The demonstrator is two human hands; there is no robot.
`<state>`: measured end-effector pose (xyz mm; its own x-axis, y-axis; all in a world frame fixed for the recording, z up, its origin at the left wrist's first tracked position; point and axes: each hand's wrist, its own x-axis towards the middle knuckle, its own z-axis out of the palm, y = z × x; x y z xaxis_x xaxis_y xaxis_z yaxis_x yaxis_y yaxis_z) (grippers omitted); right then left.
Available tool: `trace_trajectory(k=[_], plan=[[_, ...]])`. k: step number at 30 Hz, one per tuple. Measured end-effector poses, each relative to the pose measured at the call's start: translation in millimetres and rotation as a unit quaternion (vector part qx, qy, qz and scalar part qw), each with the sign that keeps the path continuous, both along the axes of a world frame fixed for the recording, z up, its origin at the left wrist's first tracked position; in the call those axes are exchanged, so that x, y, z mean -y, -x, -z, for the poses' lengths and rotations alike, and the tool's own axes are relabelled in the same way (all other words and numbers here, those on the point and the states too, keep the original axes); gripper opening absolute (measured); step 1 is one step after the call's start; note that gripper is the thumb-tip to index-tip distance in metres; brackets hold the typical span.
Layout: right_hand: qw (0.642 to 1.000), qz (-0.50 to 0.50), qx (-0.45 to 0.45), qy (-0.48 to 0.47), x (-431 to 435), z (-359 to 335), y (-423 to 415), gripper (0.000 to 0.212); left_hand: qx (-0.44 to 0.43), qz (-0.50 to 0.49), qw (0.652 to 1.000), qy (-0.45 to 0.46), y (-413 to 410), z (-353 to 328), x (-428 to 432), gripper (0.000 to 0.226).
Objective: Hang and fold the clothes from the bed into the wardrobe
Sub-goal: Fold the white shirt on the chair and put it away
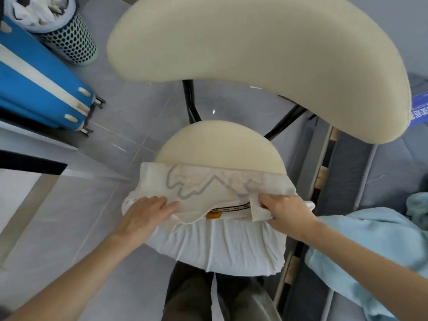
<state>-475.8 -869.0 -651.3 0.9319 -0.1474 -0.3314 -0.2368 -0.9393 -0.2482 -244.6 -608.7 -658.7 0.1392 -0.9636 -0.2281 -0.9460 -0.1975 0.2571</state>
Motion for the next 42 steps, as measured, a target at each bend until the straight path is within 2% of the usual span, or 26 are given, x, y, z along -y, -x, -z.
trace_trajectory(k=[3, 5, 6, 8, 10, 12, 15, 17, 20, 23, 25, 27, 29, 32, 35, 37, 40, 42], plan=[[0.978, 0.017, -0.197, -0.070, -25.3, 19.0, 32.3, 0.048, 0.004, 0.013, 0.986, -0.165, 16.4, 14.8, -28.9, 0.073], [0.961, 0.023, -0.243, -0.130, -34.3, 25.0, 43.2, 0.065, -0.039, -0.009, 0.965, -0.259, 17.4, 20.9, -41.4, 0.062], [0.952, 0.014, -0.264, -0.153, -36.4, 26.5, 43.9, 0.068, -0.073, -0.035, 0.960, -0.268, 17.4, 21.4, -42.3, 0.057], [0.929, 0.010, -0.311, -0.203, -37.1, 26.5, 38.0, 0.056, -0.091, -0.073, 0.959, -0.258, 16.9, 21.9, -37.0, 0.042], [0.905, 0.023, -0.348, -0.243, -39.0, 24.5, 27.4, 0.041, -0.073, -0.097, 0.960, -0.252, 17.6, 18.7, -23.8, 0.045], [0.915, 0.071, -0.307, -0.252, -38.1, 21.0, 13.2, 0.030, -0.046, -0.162, 0.962, -0.214, 20.4, 20.0, -8.9, 0.048], [0.959, 0.185, -0.112, -0.184, -28.8, 20.0, -6.9, 0.027, -0.005, -0.264, 0.963, -0.047, 16.8, 21.7, 13.5, 0.021], [0.969, 0.211, -0.042, -0.123, -17.5, 24.1, -20.3, 0.038, 0.015, -0.241, 0.970, -0.009, 8.9, 27.7, 29.0, 0.037], [0.967, 0.221, -0.099, -0.080, -2.3, 36.1, -39.6, 0.060, 0.017, -0.155, 0.984, -0.092, -6.1, 42.0, 51.1, 0.058], [0.957, 0.228, -0.170, -0.054, 9.3, 50.4, -56.2, 0.069, 0.032, -0.138, 0.973, -0.185, -21.8, 53.3, 66.2, 0.068], [0.956, 0.203, -0.212, -0.025, 14.4, 58.0, -64.0, 0.055, 0.040, -0.138, 0.965, -0.221, -30.7, 55.5, 72.2, 0.072], [0.948, 0.175, -0.262, -0.035, 19.1, 60.9, -68.3, 0.035, 0.036, -0.144, 0.955, -0.256, -37.7, 53.4, 74.5, 0.072], [0.943, 0.148, -0.292, -0.059, 22.6, 59.6, -67.9, 0.027, 0.044, -0.145, 0.950, -0.273, -44.4, 49.0, 72.2, 0.062], [0.947, 0.080, -0.302, -0.073, 29.4, 46.7, -67.5, 0.028, 0.076, -0.123, 0.946, -0.291, -54.5, 39.4, 67.2, 0.047], [0.941, 0.048, -0.313, -0.119, 37.0, 23.3, -70.6, 0.008, 0.066, -0.122, 0.943, -0.302, -61.8, 23.2, 68.2, 0.043], [0.948, 0.062, -0.292, -0.115, 44.5, 4.5, -76.7, 0.003, 0.088, -0.116, 0.950, -0.278, -69.2, 7.9, 73.4, 0.038], [0.966, 0.111, -0.225, -0.062, 60.7, -22.9, -93.2, 0.018, 0.136, -0.137, 0.956, -0.222, -85.6, -15.7, 86.6, 0.039], [0.973, 0.149, -0.174, -0.030, 70.7, -37.8, -104.7, 0.015, 0.160, -0.151, 0.957, -0.189, -93.8, -29.8, 97.0, 0.041]])
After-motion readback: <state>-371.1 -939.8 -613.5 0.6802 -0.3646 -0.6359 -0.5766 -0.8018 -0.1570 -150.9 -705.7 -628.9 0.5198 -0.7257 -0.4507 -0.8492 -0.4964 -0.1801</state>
